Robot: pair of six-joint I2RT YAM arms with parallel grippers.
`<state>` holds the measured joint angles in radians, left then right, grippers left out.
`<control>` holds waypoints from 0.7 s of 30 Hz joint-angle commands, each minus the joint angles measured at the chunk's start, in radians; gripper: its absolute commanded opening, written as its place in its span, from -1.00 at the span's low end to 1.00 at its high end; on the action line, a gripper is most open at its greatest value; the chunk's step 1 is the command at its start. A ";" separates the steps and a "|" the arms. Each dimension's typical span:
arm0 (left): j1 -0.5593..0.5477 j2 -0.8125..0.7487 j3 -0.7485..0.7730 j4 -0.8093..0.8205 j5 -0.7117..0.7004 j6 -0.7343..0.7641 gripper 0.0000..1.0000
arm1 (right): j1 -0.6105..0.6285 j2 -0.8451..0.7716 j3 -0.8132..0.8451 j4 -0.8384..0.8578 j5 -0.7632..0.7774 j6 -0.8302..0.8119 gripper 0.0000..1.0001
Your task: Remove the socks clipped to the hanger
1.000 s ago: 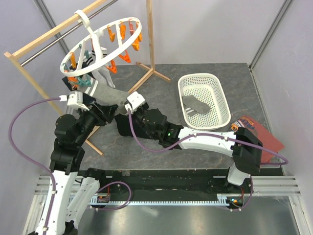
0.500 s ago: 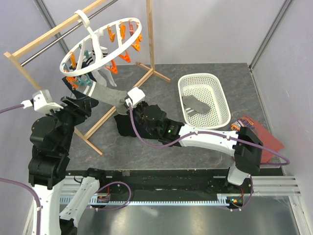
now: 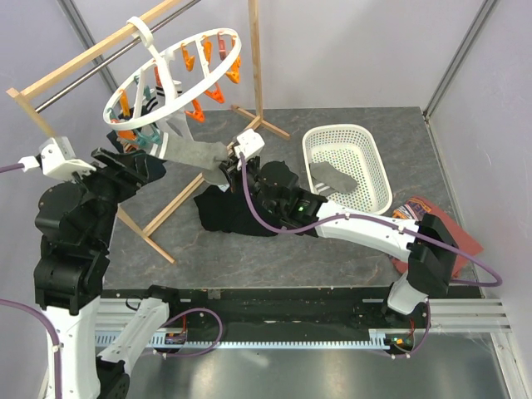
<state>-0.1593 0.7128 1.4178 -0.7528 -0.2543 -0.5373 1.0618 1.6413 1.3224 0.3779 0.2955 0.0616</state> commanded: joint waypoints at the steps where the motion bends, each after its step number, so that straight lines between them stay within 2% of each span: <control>1: -0.002 0.059 0.082 -0.013 0.009 -0.049 0.35 | -0.008 -0.049 -0.005 0.032 -0.058 0.038 -1.00; 5: -0.002 0.068 0.089 -0.034 0.017 -0.101 0.34 | -0.013 -0.057 -0.014 0.039 -0.059 0.032 -1.00; 8: -0.002 0.060 0.105 -0.028 -0.017 -0.080 0.31 | -0.017 -0.067 -0.022 0.035 -0.059 0.033 -1.00; 15: -0.002 0.057 0.113 -0.051 -0.239 0.011 0.25 | -0.025 -0.072 -0.014 0.012 -0.088 0.038 -1.00; 21: -0.002 0.051 0.084 -0.016 -0.234 0.051 0.24 | -0.028 -0.098 -0.038 0.007 -0.087 0.032 -1.00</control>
<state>-0.1593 0.7647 1.5112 -0.8043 -0.4438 -0.5426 1.0382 1.6051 1.2984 0.3691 0.2218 0.0834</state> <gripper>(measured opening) 0.626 0.030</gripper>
